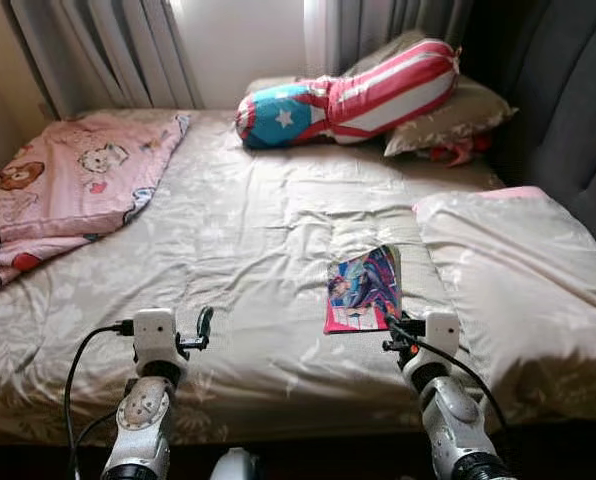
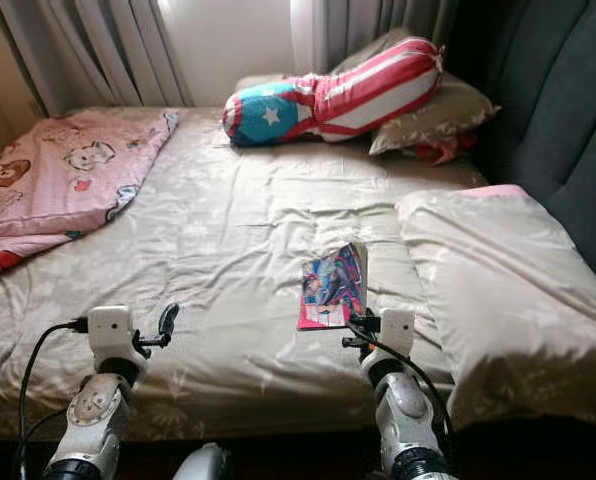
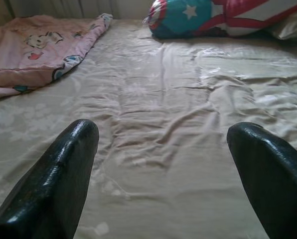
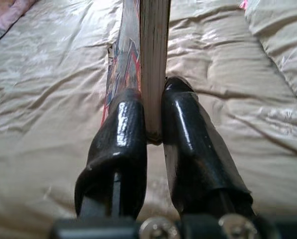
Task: Clean up the room
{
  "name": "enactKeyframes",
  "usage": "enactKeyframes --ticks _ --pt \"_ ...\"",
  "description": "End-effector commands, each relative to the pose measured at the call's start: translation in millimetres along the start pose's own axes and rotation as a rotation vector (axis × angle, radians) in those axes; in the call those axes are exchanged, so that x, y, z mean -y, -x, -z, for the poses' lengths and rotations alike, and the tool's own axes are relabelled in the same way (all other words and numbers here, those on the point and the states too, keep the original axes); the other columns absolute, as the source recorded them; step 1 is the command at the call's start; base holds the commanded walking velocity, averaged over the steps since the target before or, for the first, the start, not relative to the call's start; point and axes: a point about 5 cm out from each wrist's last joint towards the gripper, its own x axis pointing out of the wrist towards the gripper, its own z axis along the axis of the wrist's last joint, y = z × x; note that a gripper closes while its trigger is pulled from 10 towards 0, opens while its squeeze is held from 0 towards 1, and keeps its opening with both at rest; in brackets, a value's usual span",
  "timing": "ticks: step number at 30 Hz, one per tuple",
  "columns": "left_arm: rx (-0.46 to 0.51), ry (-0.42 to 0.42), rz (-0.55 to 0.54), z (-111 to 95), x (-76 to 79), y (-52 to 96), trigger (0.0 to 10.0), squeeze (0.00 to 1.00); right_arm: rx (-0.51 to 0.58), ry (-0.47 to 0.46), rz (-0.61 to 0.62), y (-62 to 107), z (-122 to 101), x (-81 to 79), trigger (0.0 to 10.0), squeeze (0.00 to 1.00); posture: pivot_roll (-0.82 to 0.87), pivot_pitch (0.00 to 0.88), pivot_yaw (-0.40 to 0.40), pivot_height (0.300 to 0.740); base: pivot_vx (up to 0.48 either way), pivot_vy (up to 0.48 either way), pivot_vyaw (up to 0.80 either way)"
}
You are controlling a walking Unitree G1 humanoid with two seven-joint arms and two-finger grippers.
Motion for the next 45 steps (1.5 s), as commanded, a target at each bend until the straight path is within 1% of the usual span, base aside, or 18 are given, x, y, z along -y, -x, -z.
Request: enactKeyframes --ticks 1,7,10,13,16,21,26,27,30,33,34,37,38,39,40,41,43,45 --pt "-0.004 -0.014 0.003 -2 -0.7 -2.1 10.0 0.00 0.058 0.002 -0.017 -5.1 -12 -3.4 10.0 0.00 -0.07 0.000 0.007 0.642 0.311 0.000 0.00" --pt "-0.006 -0.011 0.000 -1 -0.4 -1.8 10.0 0.00 0.059 0.014 -0.041 -3.5 -11 -4.0 10.0 0.00 -0.06 0.000 0.004 0.642 0.319 0.000 0.00" --pt "-0.005 -0.009 -0.001 -1 -0.3 -1.8 10.0 0.00 0.057 0.027 -0.048 -2.9 -10 -5.2 10.0 0.00 -0.07 0.000 0.001 0.642 0.319 0.000 0.80" --pt "-0.008 -0.010 -0.002 0 -0.2 -0.5 10.0 0.00 0.056 -0.003 -0.045 -2.4 -8 -5.6 10.0 0.00 -0.07 0.000 0.001 0.642 0.321 0.000 0.21" --pt "-0.008 -0.011 -0.003 0 -0.1 -0.5 10.0 0.00 0.049 -0.001 -0.054 -2.4 -7 -6.3 10.0 0.00 -0.07 0.000 0.001 0.642 0.322 0.000 0.00" --pt "0.003 -0.011 -0.003 -2 -0.4 -0.3 10.0 0.00 0.036 -0.005 -0.119 -1.5 -4 -13.7 10.0 0.00 -0.05 0.000 -0.005 0.642 0.310 0.000 0.00" --pt "0.010 -0.009 0.000 -3 -1.5 0.3 10.0 0.00 0.006 -0.016 -0.140 0.0 2 -15.6 10.0 0.00 -0.05 0.000 -0.005 0.642 0.054 0.000 0.00" --pt "0.017 -0.011 0.006 -5 -2.4 1.2 10.0 0.00 -0.009 -0.073 -0.142 0.2 5 -15.0 10.0 0.00 -0.04 0.000 -0.001 0.642 0.000 0.000 0.00" --pt "0.016 -0.024 0.023 -5 -3.9 4.2 10.0 0.00 -0.034 -0.144 -0.176 0.4 9 -17.4 10.0 0.00 -0.03 0.018 0.009 0.642 0.000 0.000 0.00" --pt "0.007 -0.053 0.042 -3 -6.3 9.4 10.0 0.00 -0.068 -0.166 -0.229 2.2 14 -21.9 10.0 0.00 -0.01 0.033 0.014 0.642 0.000 0.000 0.00" --pt "0.007 -0.053 0.042 -3 -6.3 9.4 10.0 0.00 -0.068 -0.166 -0.229 2.2 14 -21.9 10.0 0.00 -0.01 0.033 0.014 0.642 0.000 0.000 0.00" --pt "0.006 -0.061 0.045 -3 -9.8 13.5 10.0 0.00 -0.069 -0.214 -0.213 1.6 14 -18.1 10.0 0.00 0.00 0.055 0.026 0.642 0.000 0.000 0.00" --pt "0.004 -0.066 0.050 -3 -11.8 16.2 10.0 0.00 -0.069 -0.270 -0.174 0.5 13 -12.8 10.0 0.00 0.01 0.066 0.034 0.642 0.000 0.000 0.00" --pt "0.002 -0.068 0.053 -3 -12.6 17.7 10.0 0.00 -0.065 -0.299 -0.154 0.0 12 -10.5 10.0 0.00 0.01 0.076 0.037 0.642 0.000 0.000 0.00" --pt "-0.006 -0.084 0.065 -2 -13.8 20.8 10.0 0.00 -0.060 -0.386 -0.134 -1.0 11 -7.2 10.0 0.00 0.00 0.090 0.040 0.642 0.000 0.000 0.00" --pt "-0.008 -0.092 0.069 -2 -14.4 22.0 10.0 0.00 -0.060 -0.406 -0.126 -1.2 11 -5.8 10.0 0.00 0.01 0.093 0.042 0.642 0.000 0.000 0.00" --pt "-0.010 -0.096 0.068 -3 -15.8 23.5 10.0 0.00 -0.067 -0.411 -0.111 -1.0 11 -3.5 10.0 0.00 0.01 0.098 0.047 0.642 0.000 0.000 0.00" --pt "-0.014 -0.097 0.068 -3 -16.8 24.2 10.0 0.00 -0.118 -0.378 -0.081 1.9 17 1.2 10.0 0.00 0.02 0.102 0.050 0.642 0.000 0.000 0.00"
